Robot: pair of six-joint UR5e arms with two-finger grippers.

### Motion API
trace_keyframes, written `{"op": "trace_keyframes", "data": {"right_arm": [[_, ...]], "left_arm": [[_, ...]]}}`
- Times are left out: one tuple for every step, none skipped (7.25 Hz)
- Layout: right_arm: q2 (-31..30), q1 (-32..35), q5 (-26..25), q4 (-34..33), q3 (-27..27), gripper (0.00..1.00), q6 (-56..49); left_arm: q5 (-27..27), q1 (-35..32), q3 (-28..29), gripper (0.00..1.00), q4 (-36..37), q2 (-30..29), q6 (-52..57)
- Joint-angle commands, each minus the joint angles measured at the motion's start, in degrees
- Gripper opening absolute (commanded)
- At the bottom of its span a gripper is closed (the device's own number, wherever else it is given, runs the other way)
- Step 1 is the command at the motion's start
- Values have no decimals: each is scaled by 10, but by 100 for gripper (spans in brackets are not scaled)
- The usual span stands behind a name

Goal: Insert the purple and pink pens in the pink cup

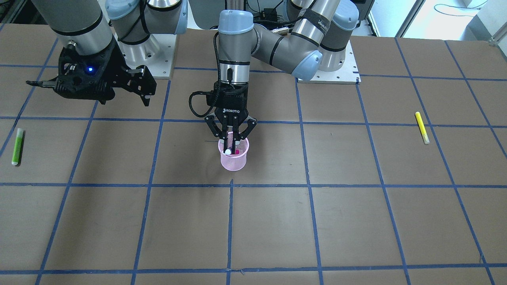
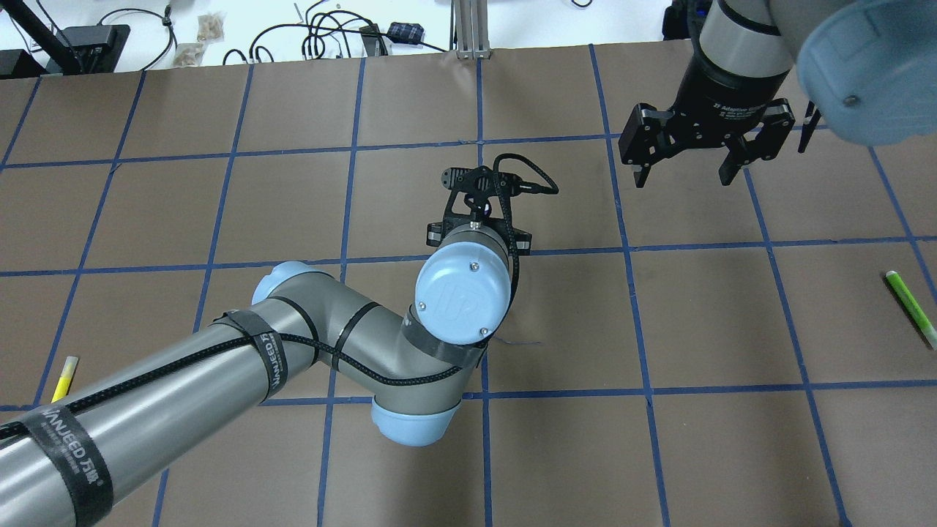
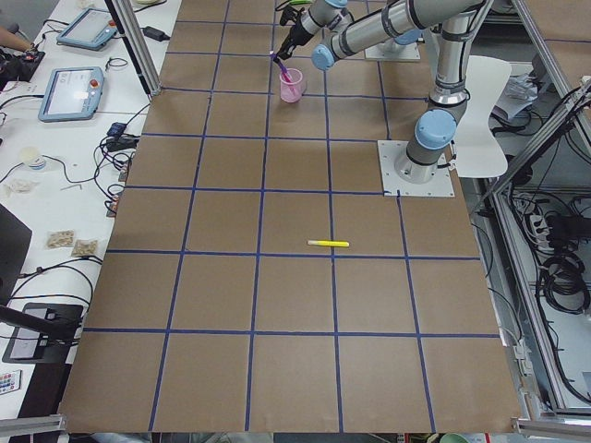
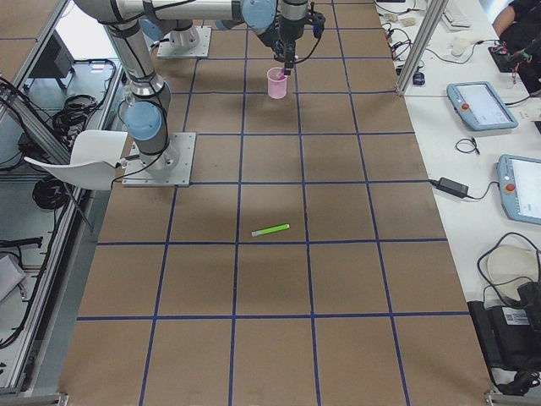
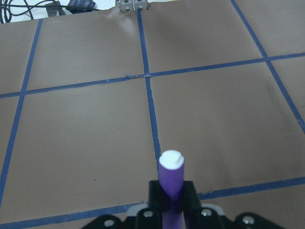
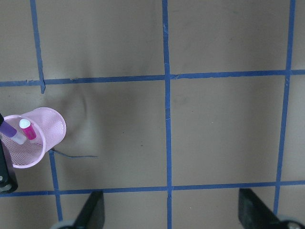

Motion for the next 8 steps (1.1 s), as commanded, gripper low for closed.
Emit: {"op": "trace_keyframes", "data": {"right_arm": [[0, 1, 1, 1, 0, 100, 0], [-2, 1, 0, 1, -1, 100, 0], [-2, 1, 1, 1, 0, 100, 0], [-3, 1, 0, 1, 0, 100, -1], [-2, 0, -1, 1, -1, 100, -3], [0, 0, -3, 1, 0, 100, -3], [0, -3, -3, -1, 0, 100, -9], [0, -2, -3, 0, 0, 100, -1]], "left_arm": [[0, 1, -2, 11, 0, -3, -2], [1, 2, -2, 22, 0, -3, -4], [1, 4, -3, 56, -2, -3, -4], [2, 6, -3, 85, -2, -2, -5], [5, 8, -3, 92, -1, -1, -6], [-3, 19, 6, 99, -5, 9, -6], [-10, 40, 16, 100, -14, 19, -5], [-21, 63, 44, 100, -95, 37, -2]]}}
